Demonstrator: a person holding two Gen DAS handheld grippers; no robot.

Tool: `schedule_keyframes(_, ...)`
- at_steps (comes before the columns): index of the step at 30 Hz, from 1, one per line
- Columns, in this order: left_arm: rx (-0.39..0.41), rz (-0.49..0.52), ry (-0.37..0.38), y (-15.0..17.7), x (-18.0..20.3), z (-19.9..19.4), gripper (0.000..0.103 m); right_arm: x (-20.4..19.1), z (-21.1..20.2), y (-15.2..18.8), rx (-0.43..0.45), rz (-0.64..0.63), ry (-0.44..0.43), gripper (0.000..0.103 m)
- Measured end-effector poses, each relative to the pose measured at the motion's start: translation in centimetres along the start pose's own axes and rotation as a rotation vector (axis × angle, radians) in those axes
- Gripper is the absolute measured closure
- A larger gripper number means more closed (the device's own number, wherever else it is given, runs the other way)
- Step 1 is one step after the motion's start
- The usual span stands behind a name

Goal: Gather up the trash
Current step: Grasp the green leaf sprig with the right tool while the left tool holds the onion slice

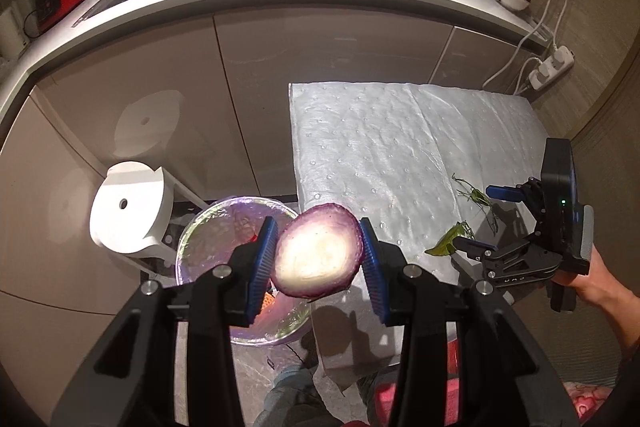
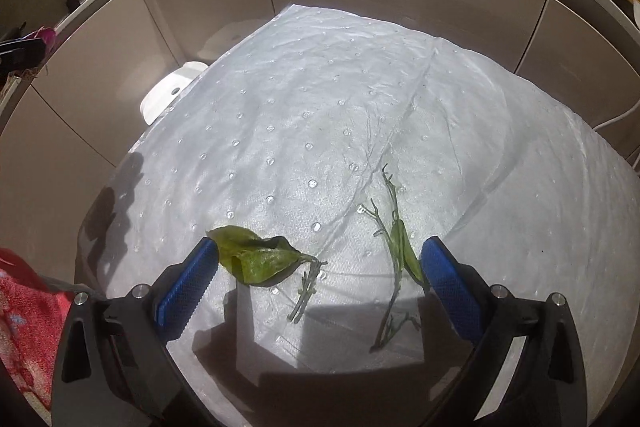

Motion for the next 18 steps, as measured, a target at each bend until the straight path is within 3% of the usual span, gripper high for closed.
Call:
schedule_keyframes(7, -0.002, -0.06, -0.026, 0.0, -1.0, -0.7, 0.063, 0.3, 0.8, -0.4, -0.003, 0.029, -0.005, 0.003)
schedule_keyframes(18, -0.008, -0.066, -0.031, -0.3, -0.5, -0.4, 0.063, -0.8, 1.9, -0.4, -0.034, 0.015, -0.028, 0.003)
Point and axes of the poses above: each gripper's, at about its wrist camera, not at the fingertips, and z roughly the way its jaws point, x to its right, y to its underside, the point moved 1 cm from there along z, roughly the way its jaws point, and after that the axes turned 14 degrees about x, right-handed, at the moved point
